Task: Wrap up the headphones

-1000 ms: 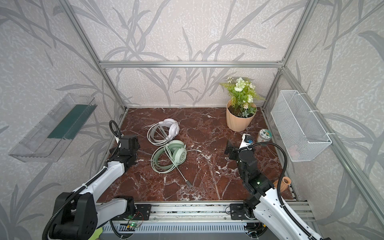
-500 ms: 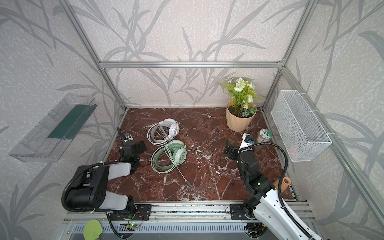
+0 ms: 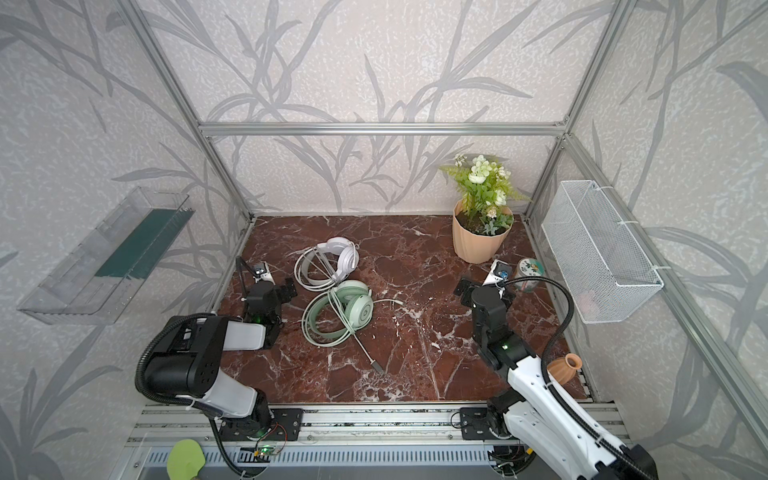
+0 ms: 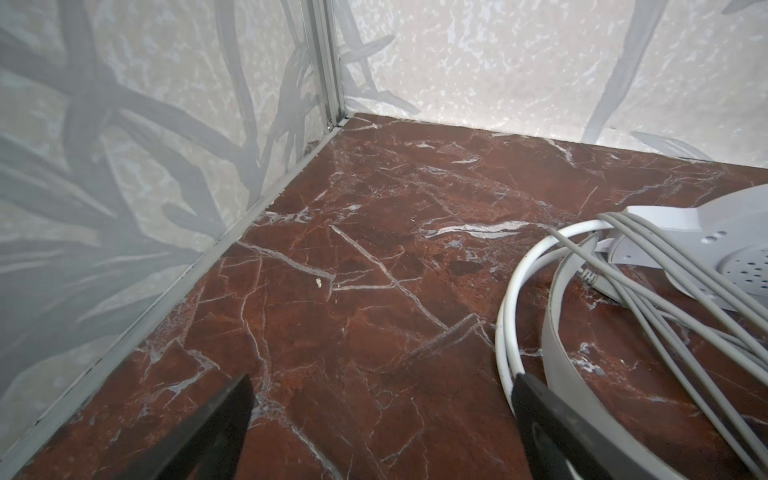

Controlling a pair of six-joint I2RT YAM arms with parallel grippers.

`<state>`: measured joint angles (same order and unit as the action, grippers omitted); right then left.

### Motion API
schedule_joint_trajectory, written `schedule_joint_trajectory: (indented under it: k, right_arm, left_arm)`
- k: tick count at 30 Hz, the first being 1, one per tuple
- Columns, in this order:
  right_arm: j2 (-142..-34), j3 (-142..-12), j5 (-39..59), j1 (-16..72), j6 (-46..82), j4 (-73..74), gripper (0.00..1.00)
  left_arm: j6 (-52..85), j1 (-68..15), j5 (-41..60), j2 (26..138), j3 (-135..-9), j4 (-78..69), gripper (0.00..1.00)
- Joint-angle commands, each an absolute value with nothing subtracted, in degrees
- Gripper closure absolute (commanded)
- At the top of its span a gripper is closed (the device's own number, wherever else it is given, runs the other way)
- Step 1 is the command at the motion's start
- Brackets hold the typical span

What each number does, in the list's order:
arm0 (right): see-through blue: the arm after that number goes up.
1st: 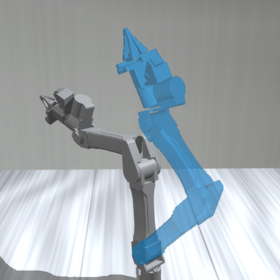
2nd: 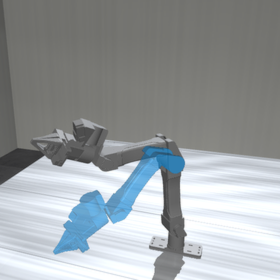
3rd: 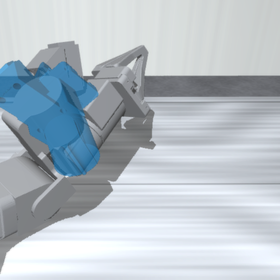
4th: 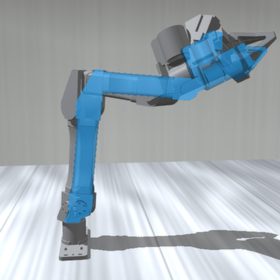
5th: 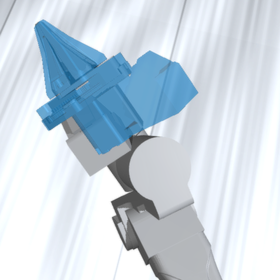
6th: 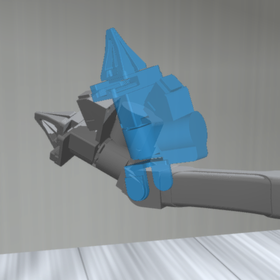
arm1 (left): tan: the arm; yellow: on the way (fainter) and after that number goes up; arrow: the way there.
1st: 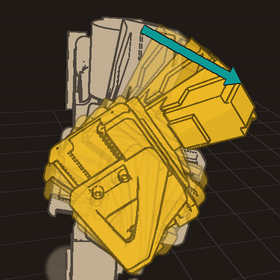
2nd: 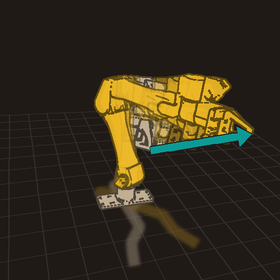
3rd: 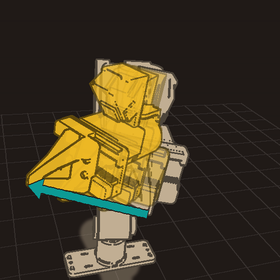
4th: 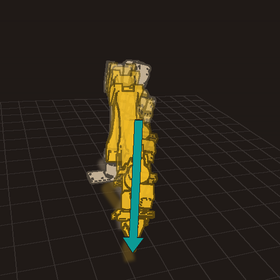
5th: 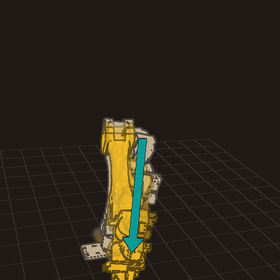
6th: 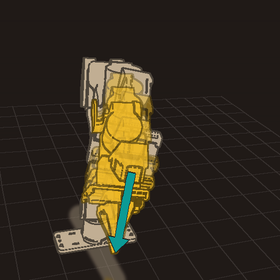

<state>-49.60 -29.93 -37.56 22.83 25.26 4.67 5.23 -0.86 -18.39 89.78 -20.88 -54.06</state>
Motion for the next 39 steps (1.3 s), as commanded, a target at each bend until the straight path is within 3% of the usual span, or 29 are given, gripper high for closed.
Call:
schedule_joint_trajectory:
  k: [1, 7, 15, 20, 25, 29, 36, 39]
  right_arm:
    - [-56.6, -35.2, -47.4, 20.0, 30.2, 4.0, 0.01]
    - [-65.7, -35.9, -48.1, 14.5, 17.2, 11.0, 0.01]
    - [-73.6, -29.6, -45.8, 11.6, 11.2, 21.2, 0.01]
    - [-78.0, -28.3, -37.6, 9.7, 10.5, 26.2, 0.01]
    - [-85.2, -24.2, -26.8, 9.6, 0.0, 45.5, 0.01]
    - [-86.1, -26.7, -16.6, 8.4, -2.0, 39.9, 0.01]
    - [-85.4, -25.1, -10.6, 7.0, -0.8, 40.3, 0.01]
    - [-90.6, -17.2, -10.4, 8.6, -5.4, 63.5, 0.01]
  left_arm:
    - [2.0, -2.8, -21.3, 90.8, -20.1, -59.3, 0.01]
    - [2.1, -3.2, -22.5, 90.8, -20.3, -58.8, 0.01]
    - [2.1, -3.2, -22.3, 90.9, -20.3, -58.9, 0.01]
    - [2.5, -2.7, -21.6, 90.7, -20.6, -58.0, 0.01]
    - [2.7, -2.5, -21.4, 90.6, -20.7, -57.7, 0.01]
    - [2.7, -2.5, -21.4, 90.6, -20.6, -57.8, 0.01]
    - [2.6, -2.7, -21.6, 90.7, -20.6, -58.0, 0.01]
    - [2.6, -2.7, -21.7, 90.7, -20.7, -57.9, 0.01]
